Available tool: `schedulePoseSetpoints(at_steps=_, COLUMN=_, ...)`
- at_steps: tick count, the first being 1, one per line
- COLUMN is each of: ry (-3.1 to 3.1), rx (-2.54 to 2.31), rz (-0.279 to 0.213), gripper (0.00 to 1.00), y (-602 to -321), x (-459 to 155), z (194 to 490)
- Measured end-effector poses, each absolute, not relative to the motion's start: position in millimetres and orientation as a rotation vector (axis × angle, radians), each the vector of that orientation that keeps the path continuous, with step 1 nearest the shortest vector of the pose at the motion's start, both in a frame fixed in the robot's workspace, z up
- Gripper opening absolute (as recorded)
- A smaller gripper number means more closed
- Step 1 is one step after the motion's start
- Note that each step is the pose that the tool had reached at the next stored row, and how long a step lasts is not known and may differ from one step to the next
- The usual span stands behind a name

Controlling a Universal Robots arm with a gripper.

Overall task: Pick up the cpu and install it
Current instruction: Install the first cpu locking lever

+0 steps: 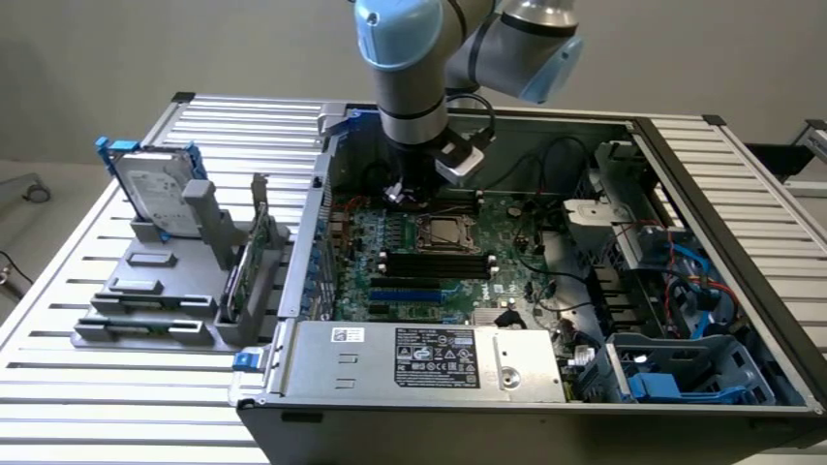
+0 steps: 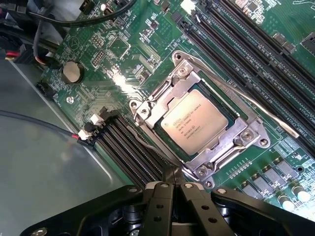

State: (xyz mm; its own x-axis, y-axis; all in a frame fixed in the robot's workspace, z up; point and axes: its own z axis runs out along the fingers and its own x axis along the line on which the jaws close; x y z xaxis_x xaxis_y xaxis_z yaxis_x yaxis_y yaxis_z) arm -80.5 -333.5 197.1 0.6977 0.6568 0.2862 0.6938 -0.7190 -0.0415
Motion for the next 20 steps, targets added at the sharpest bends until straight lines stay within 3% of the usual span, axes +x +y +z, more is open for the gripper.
schedulePoseSetpoints(at_steps=20, ry=-1.106, rx=-2.757, rz=-0.379, gripper=0.11, y=-333.5, x=-72.1, z=196.0)
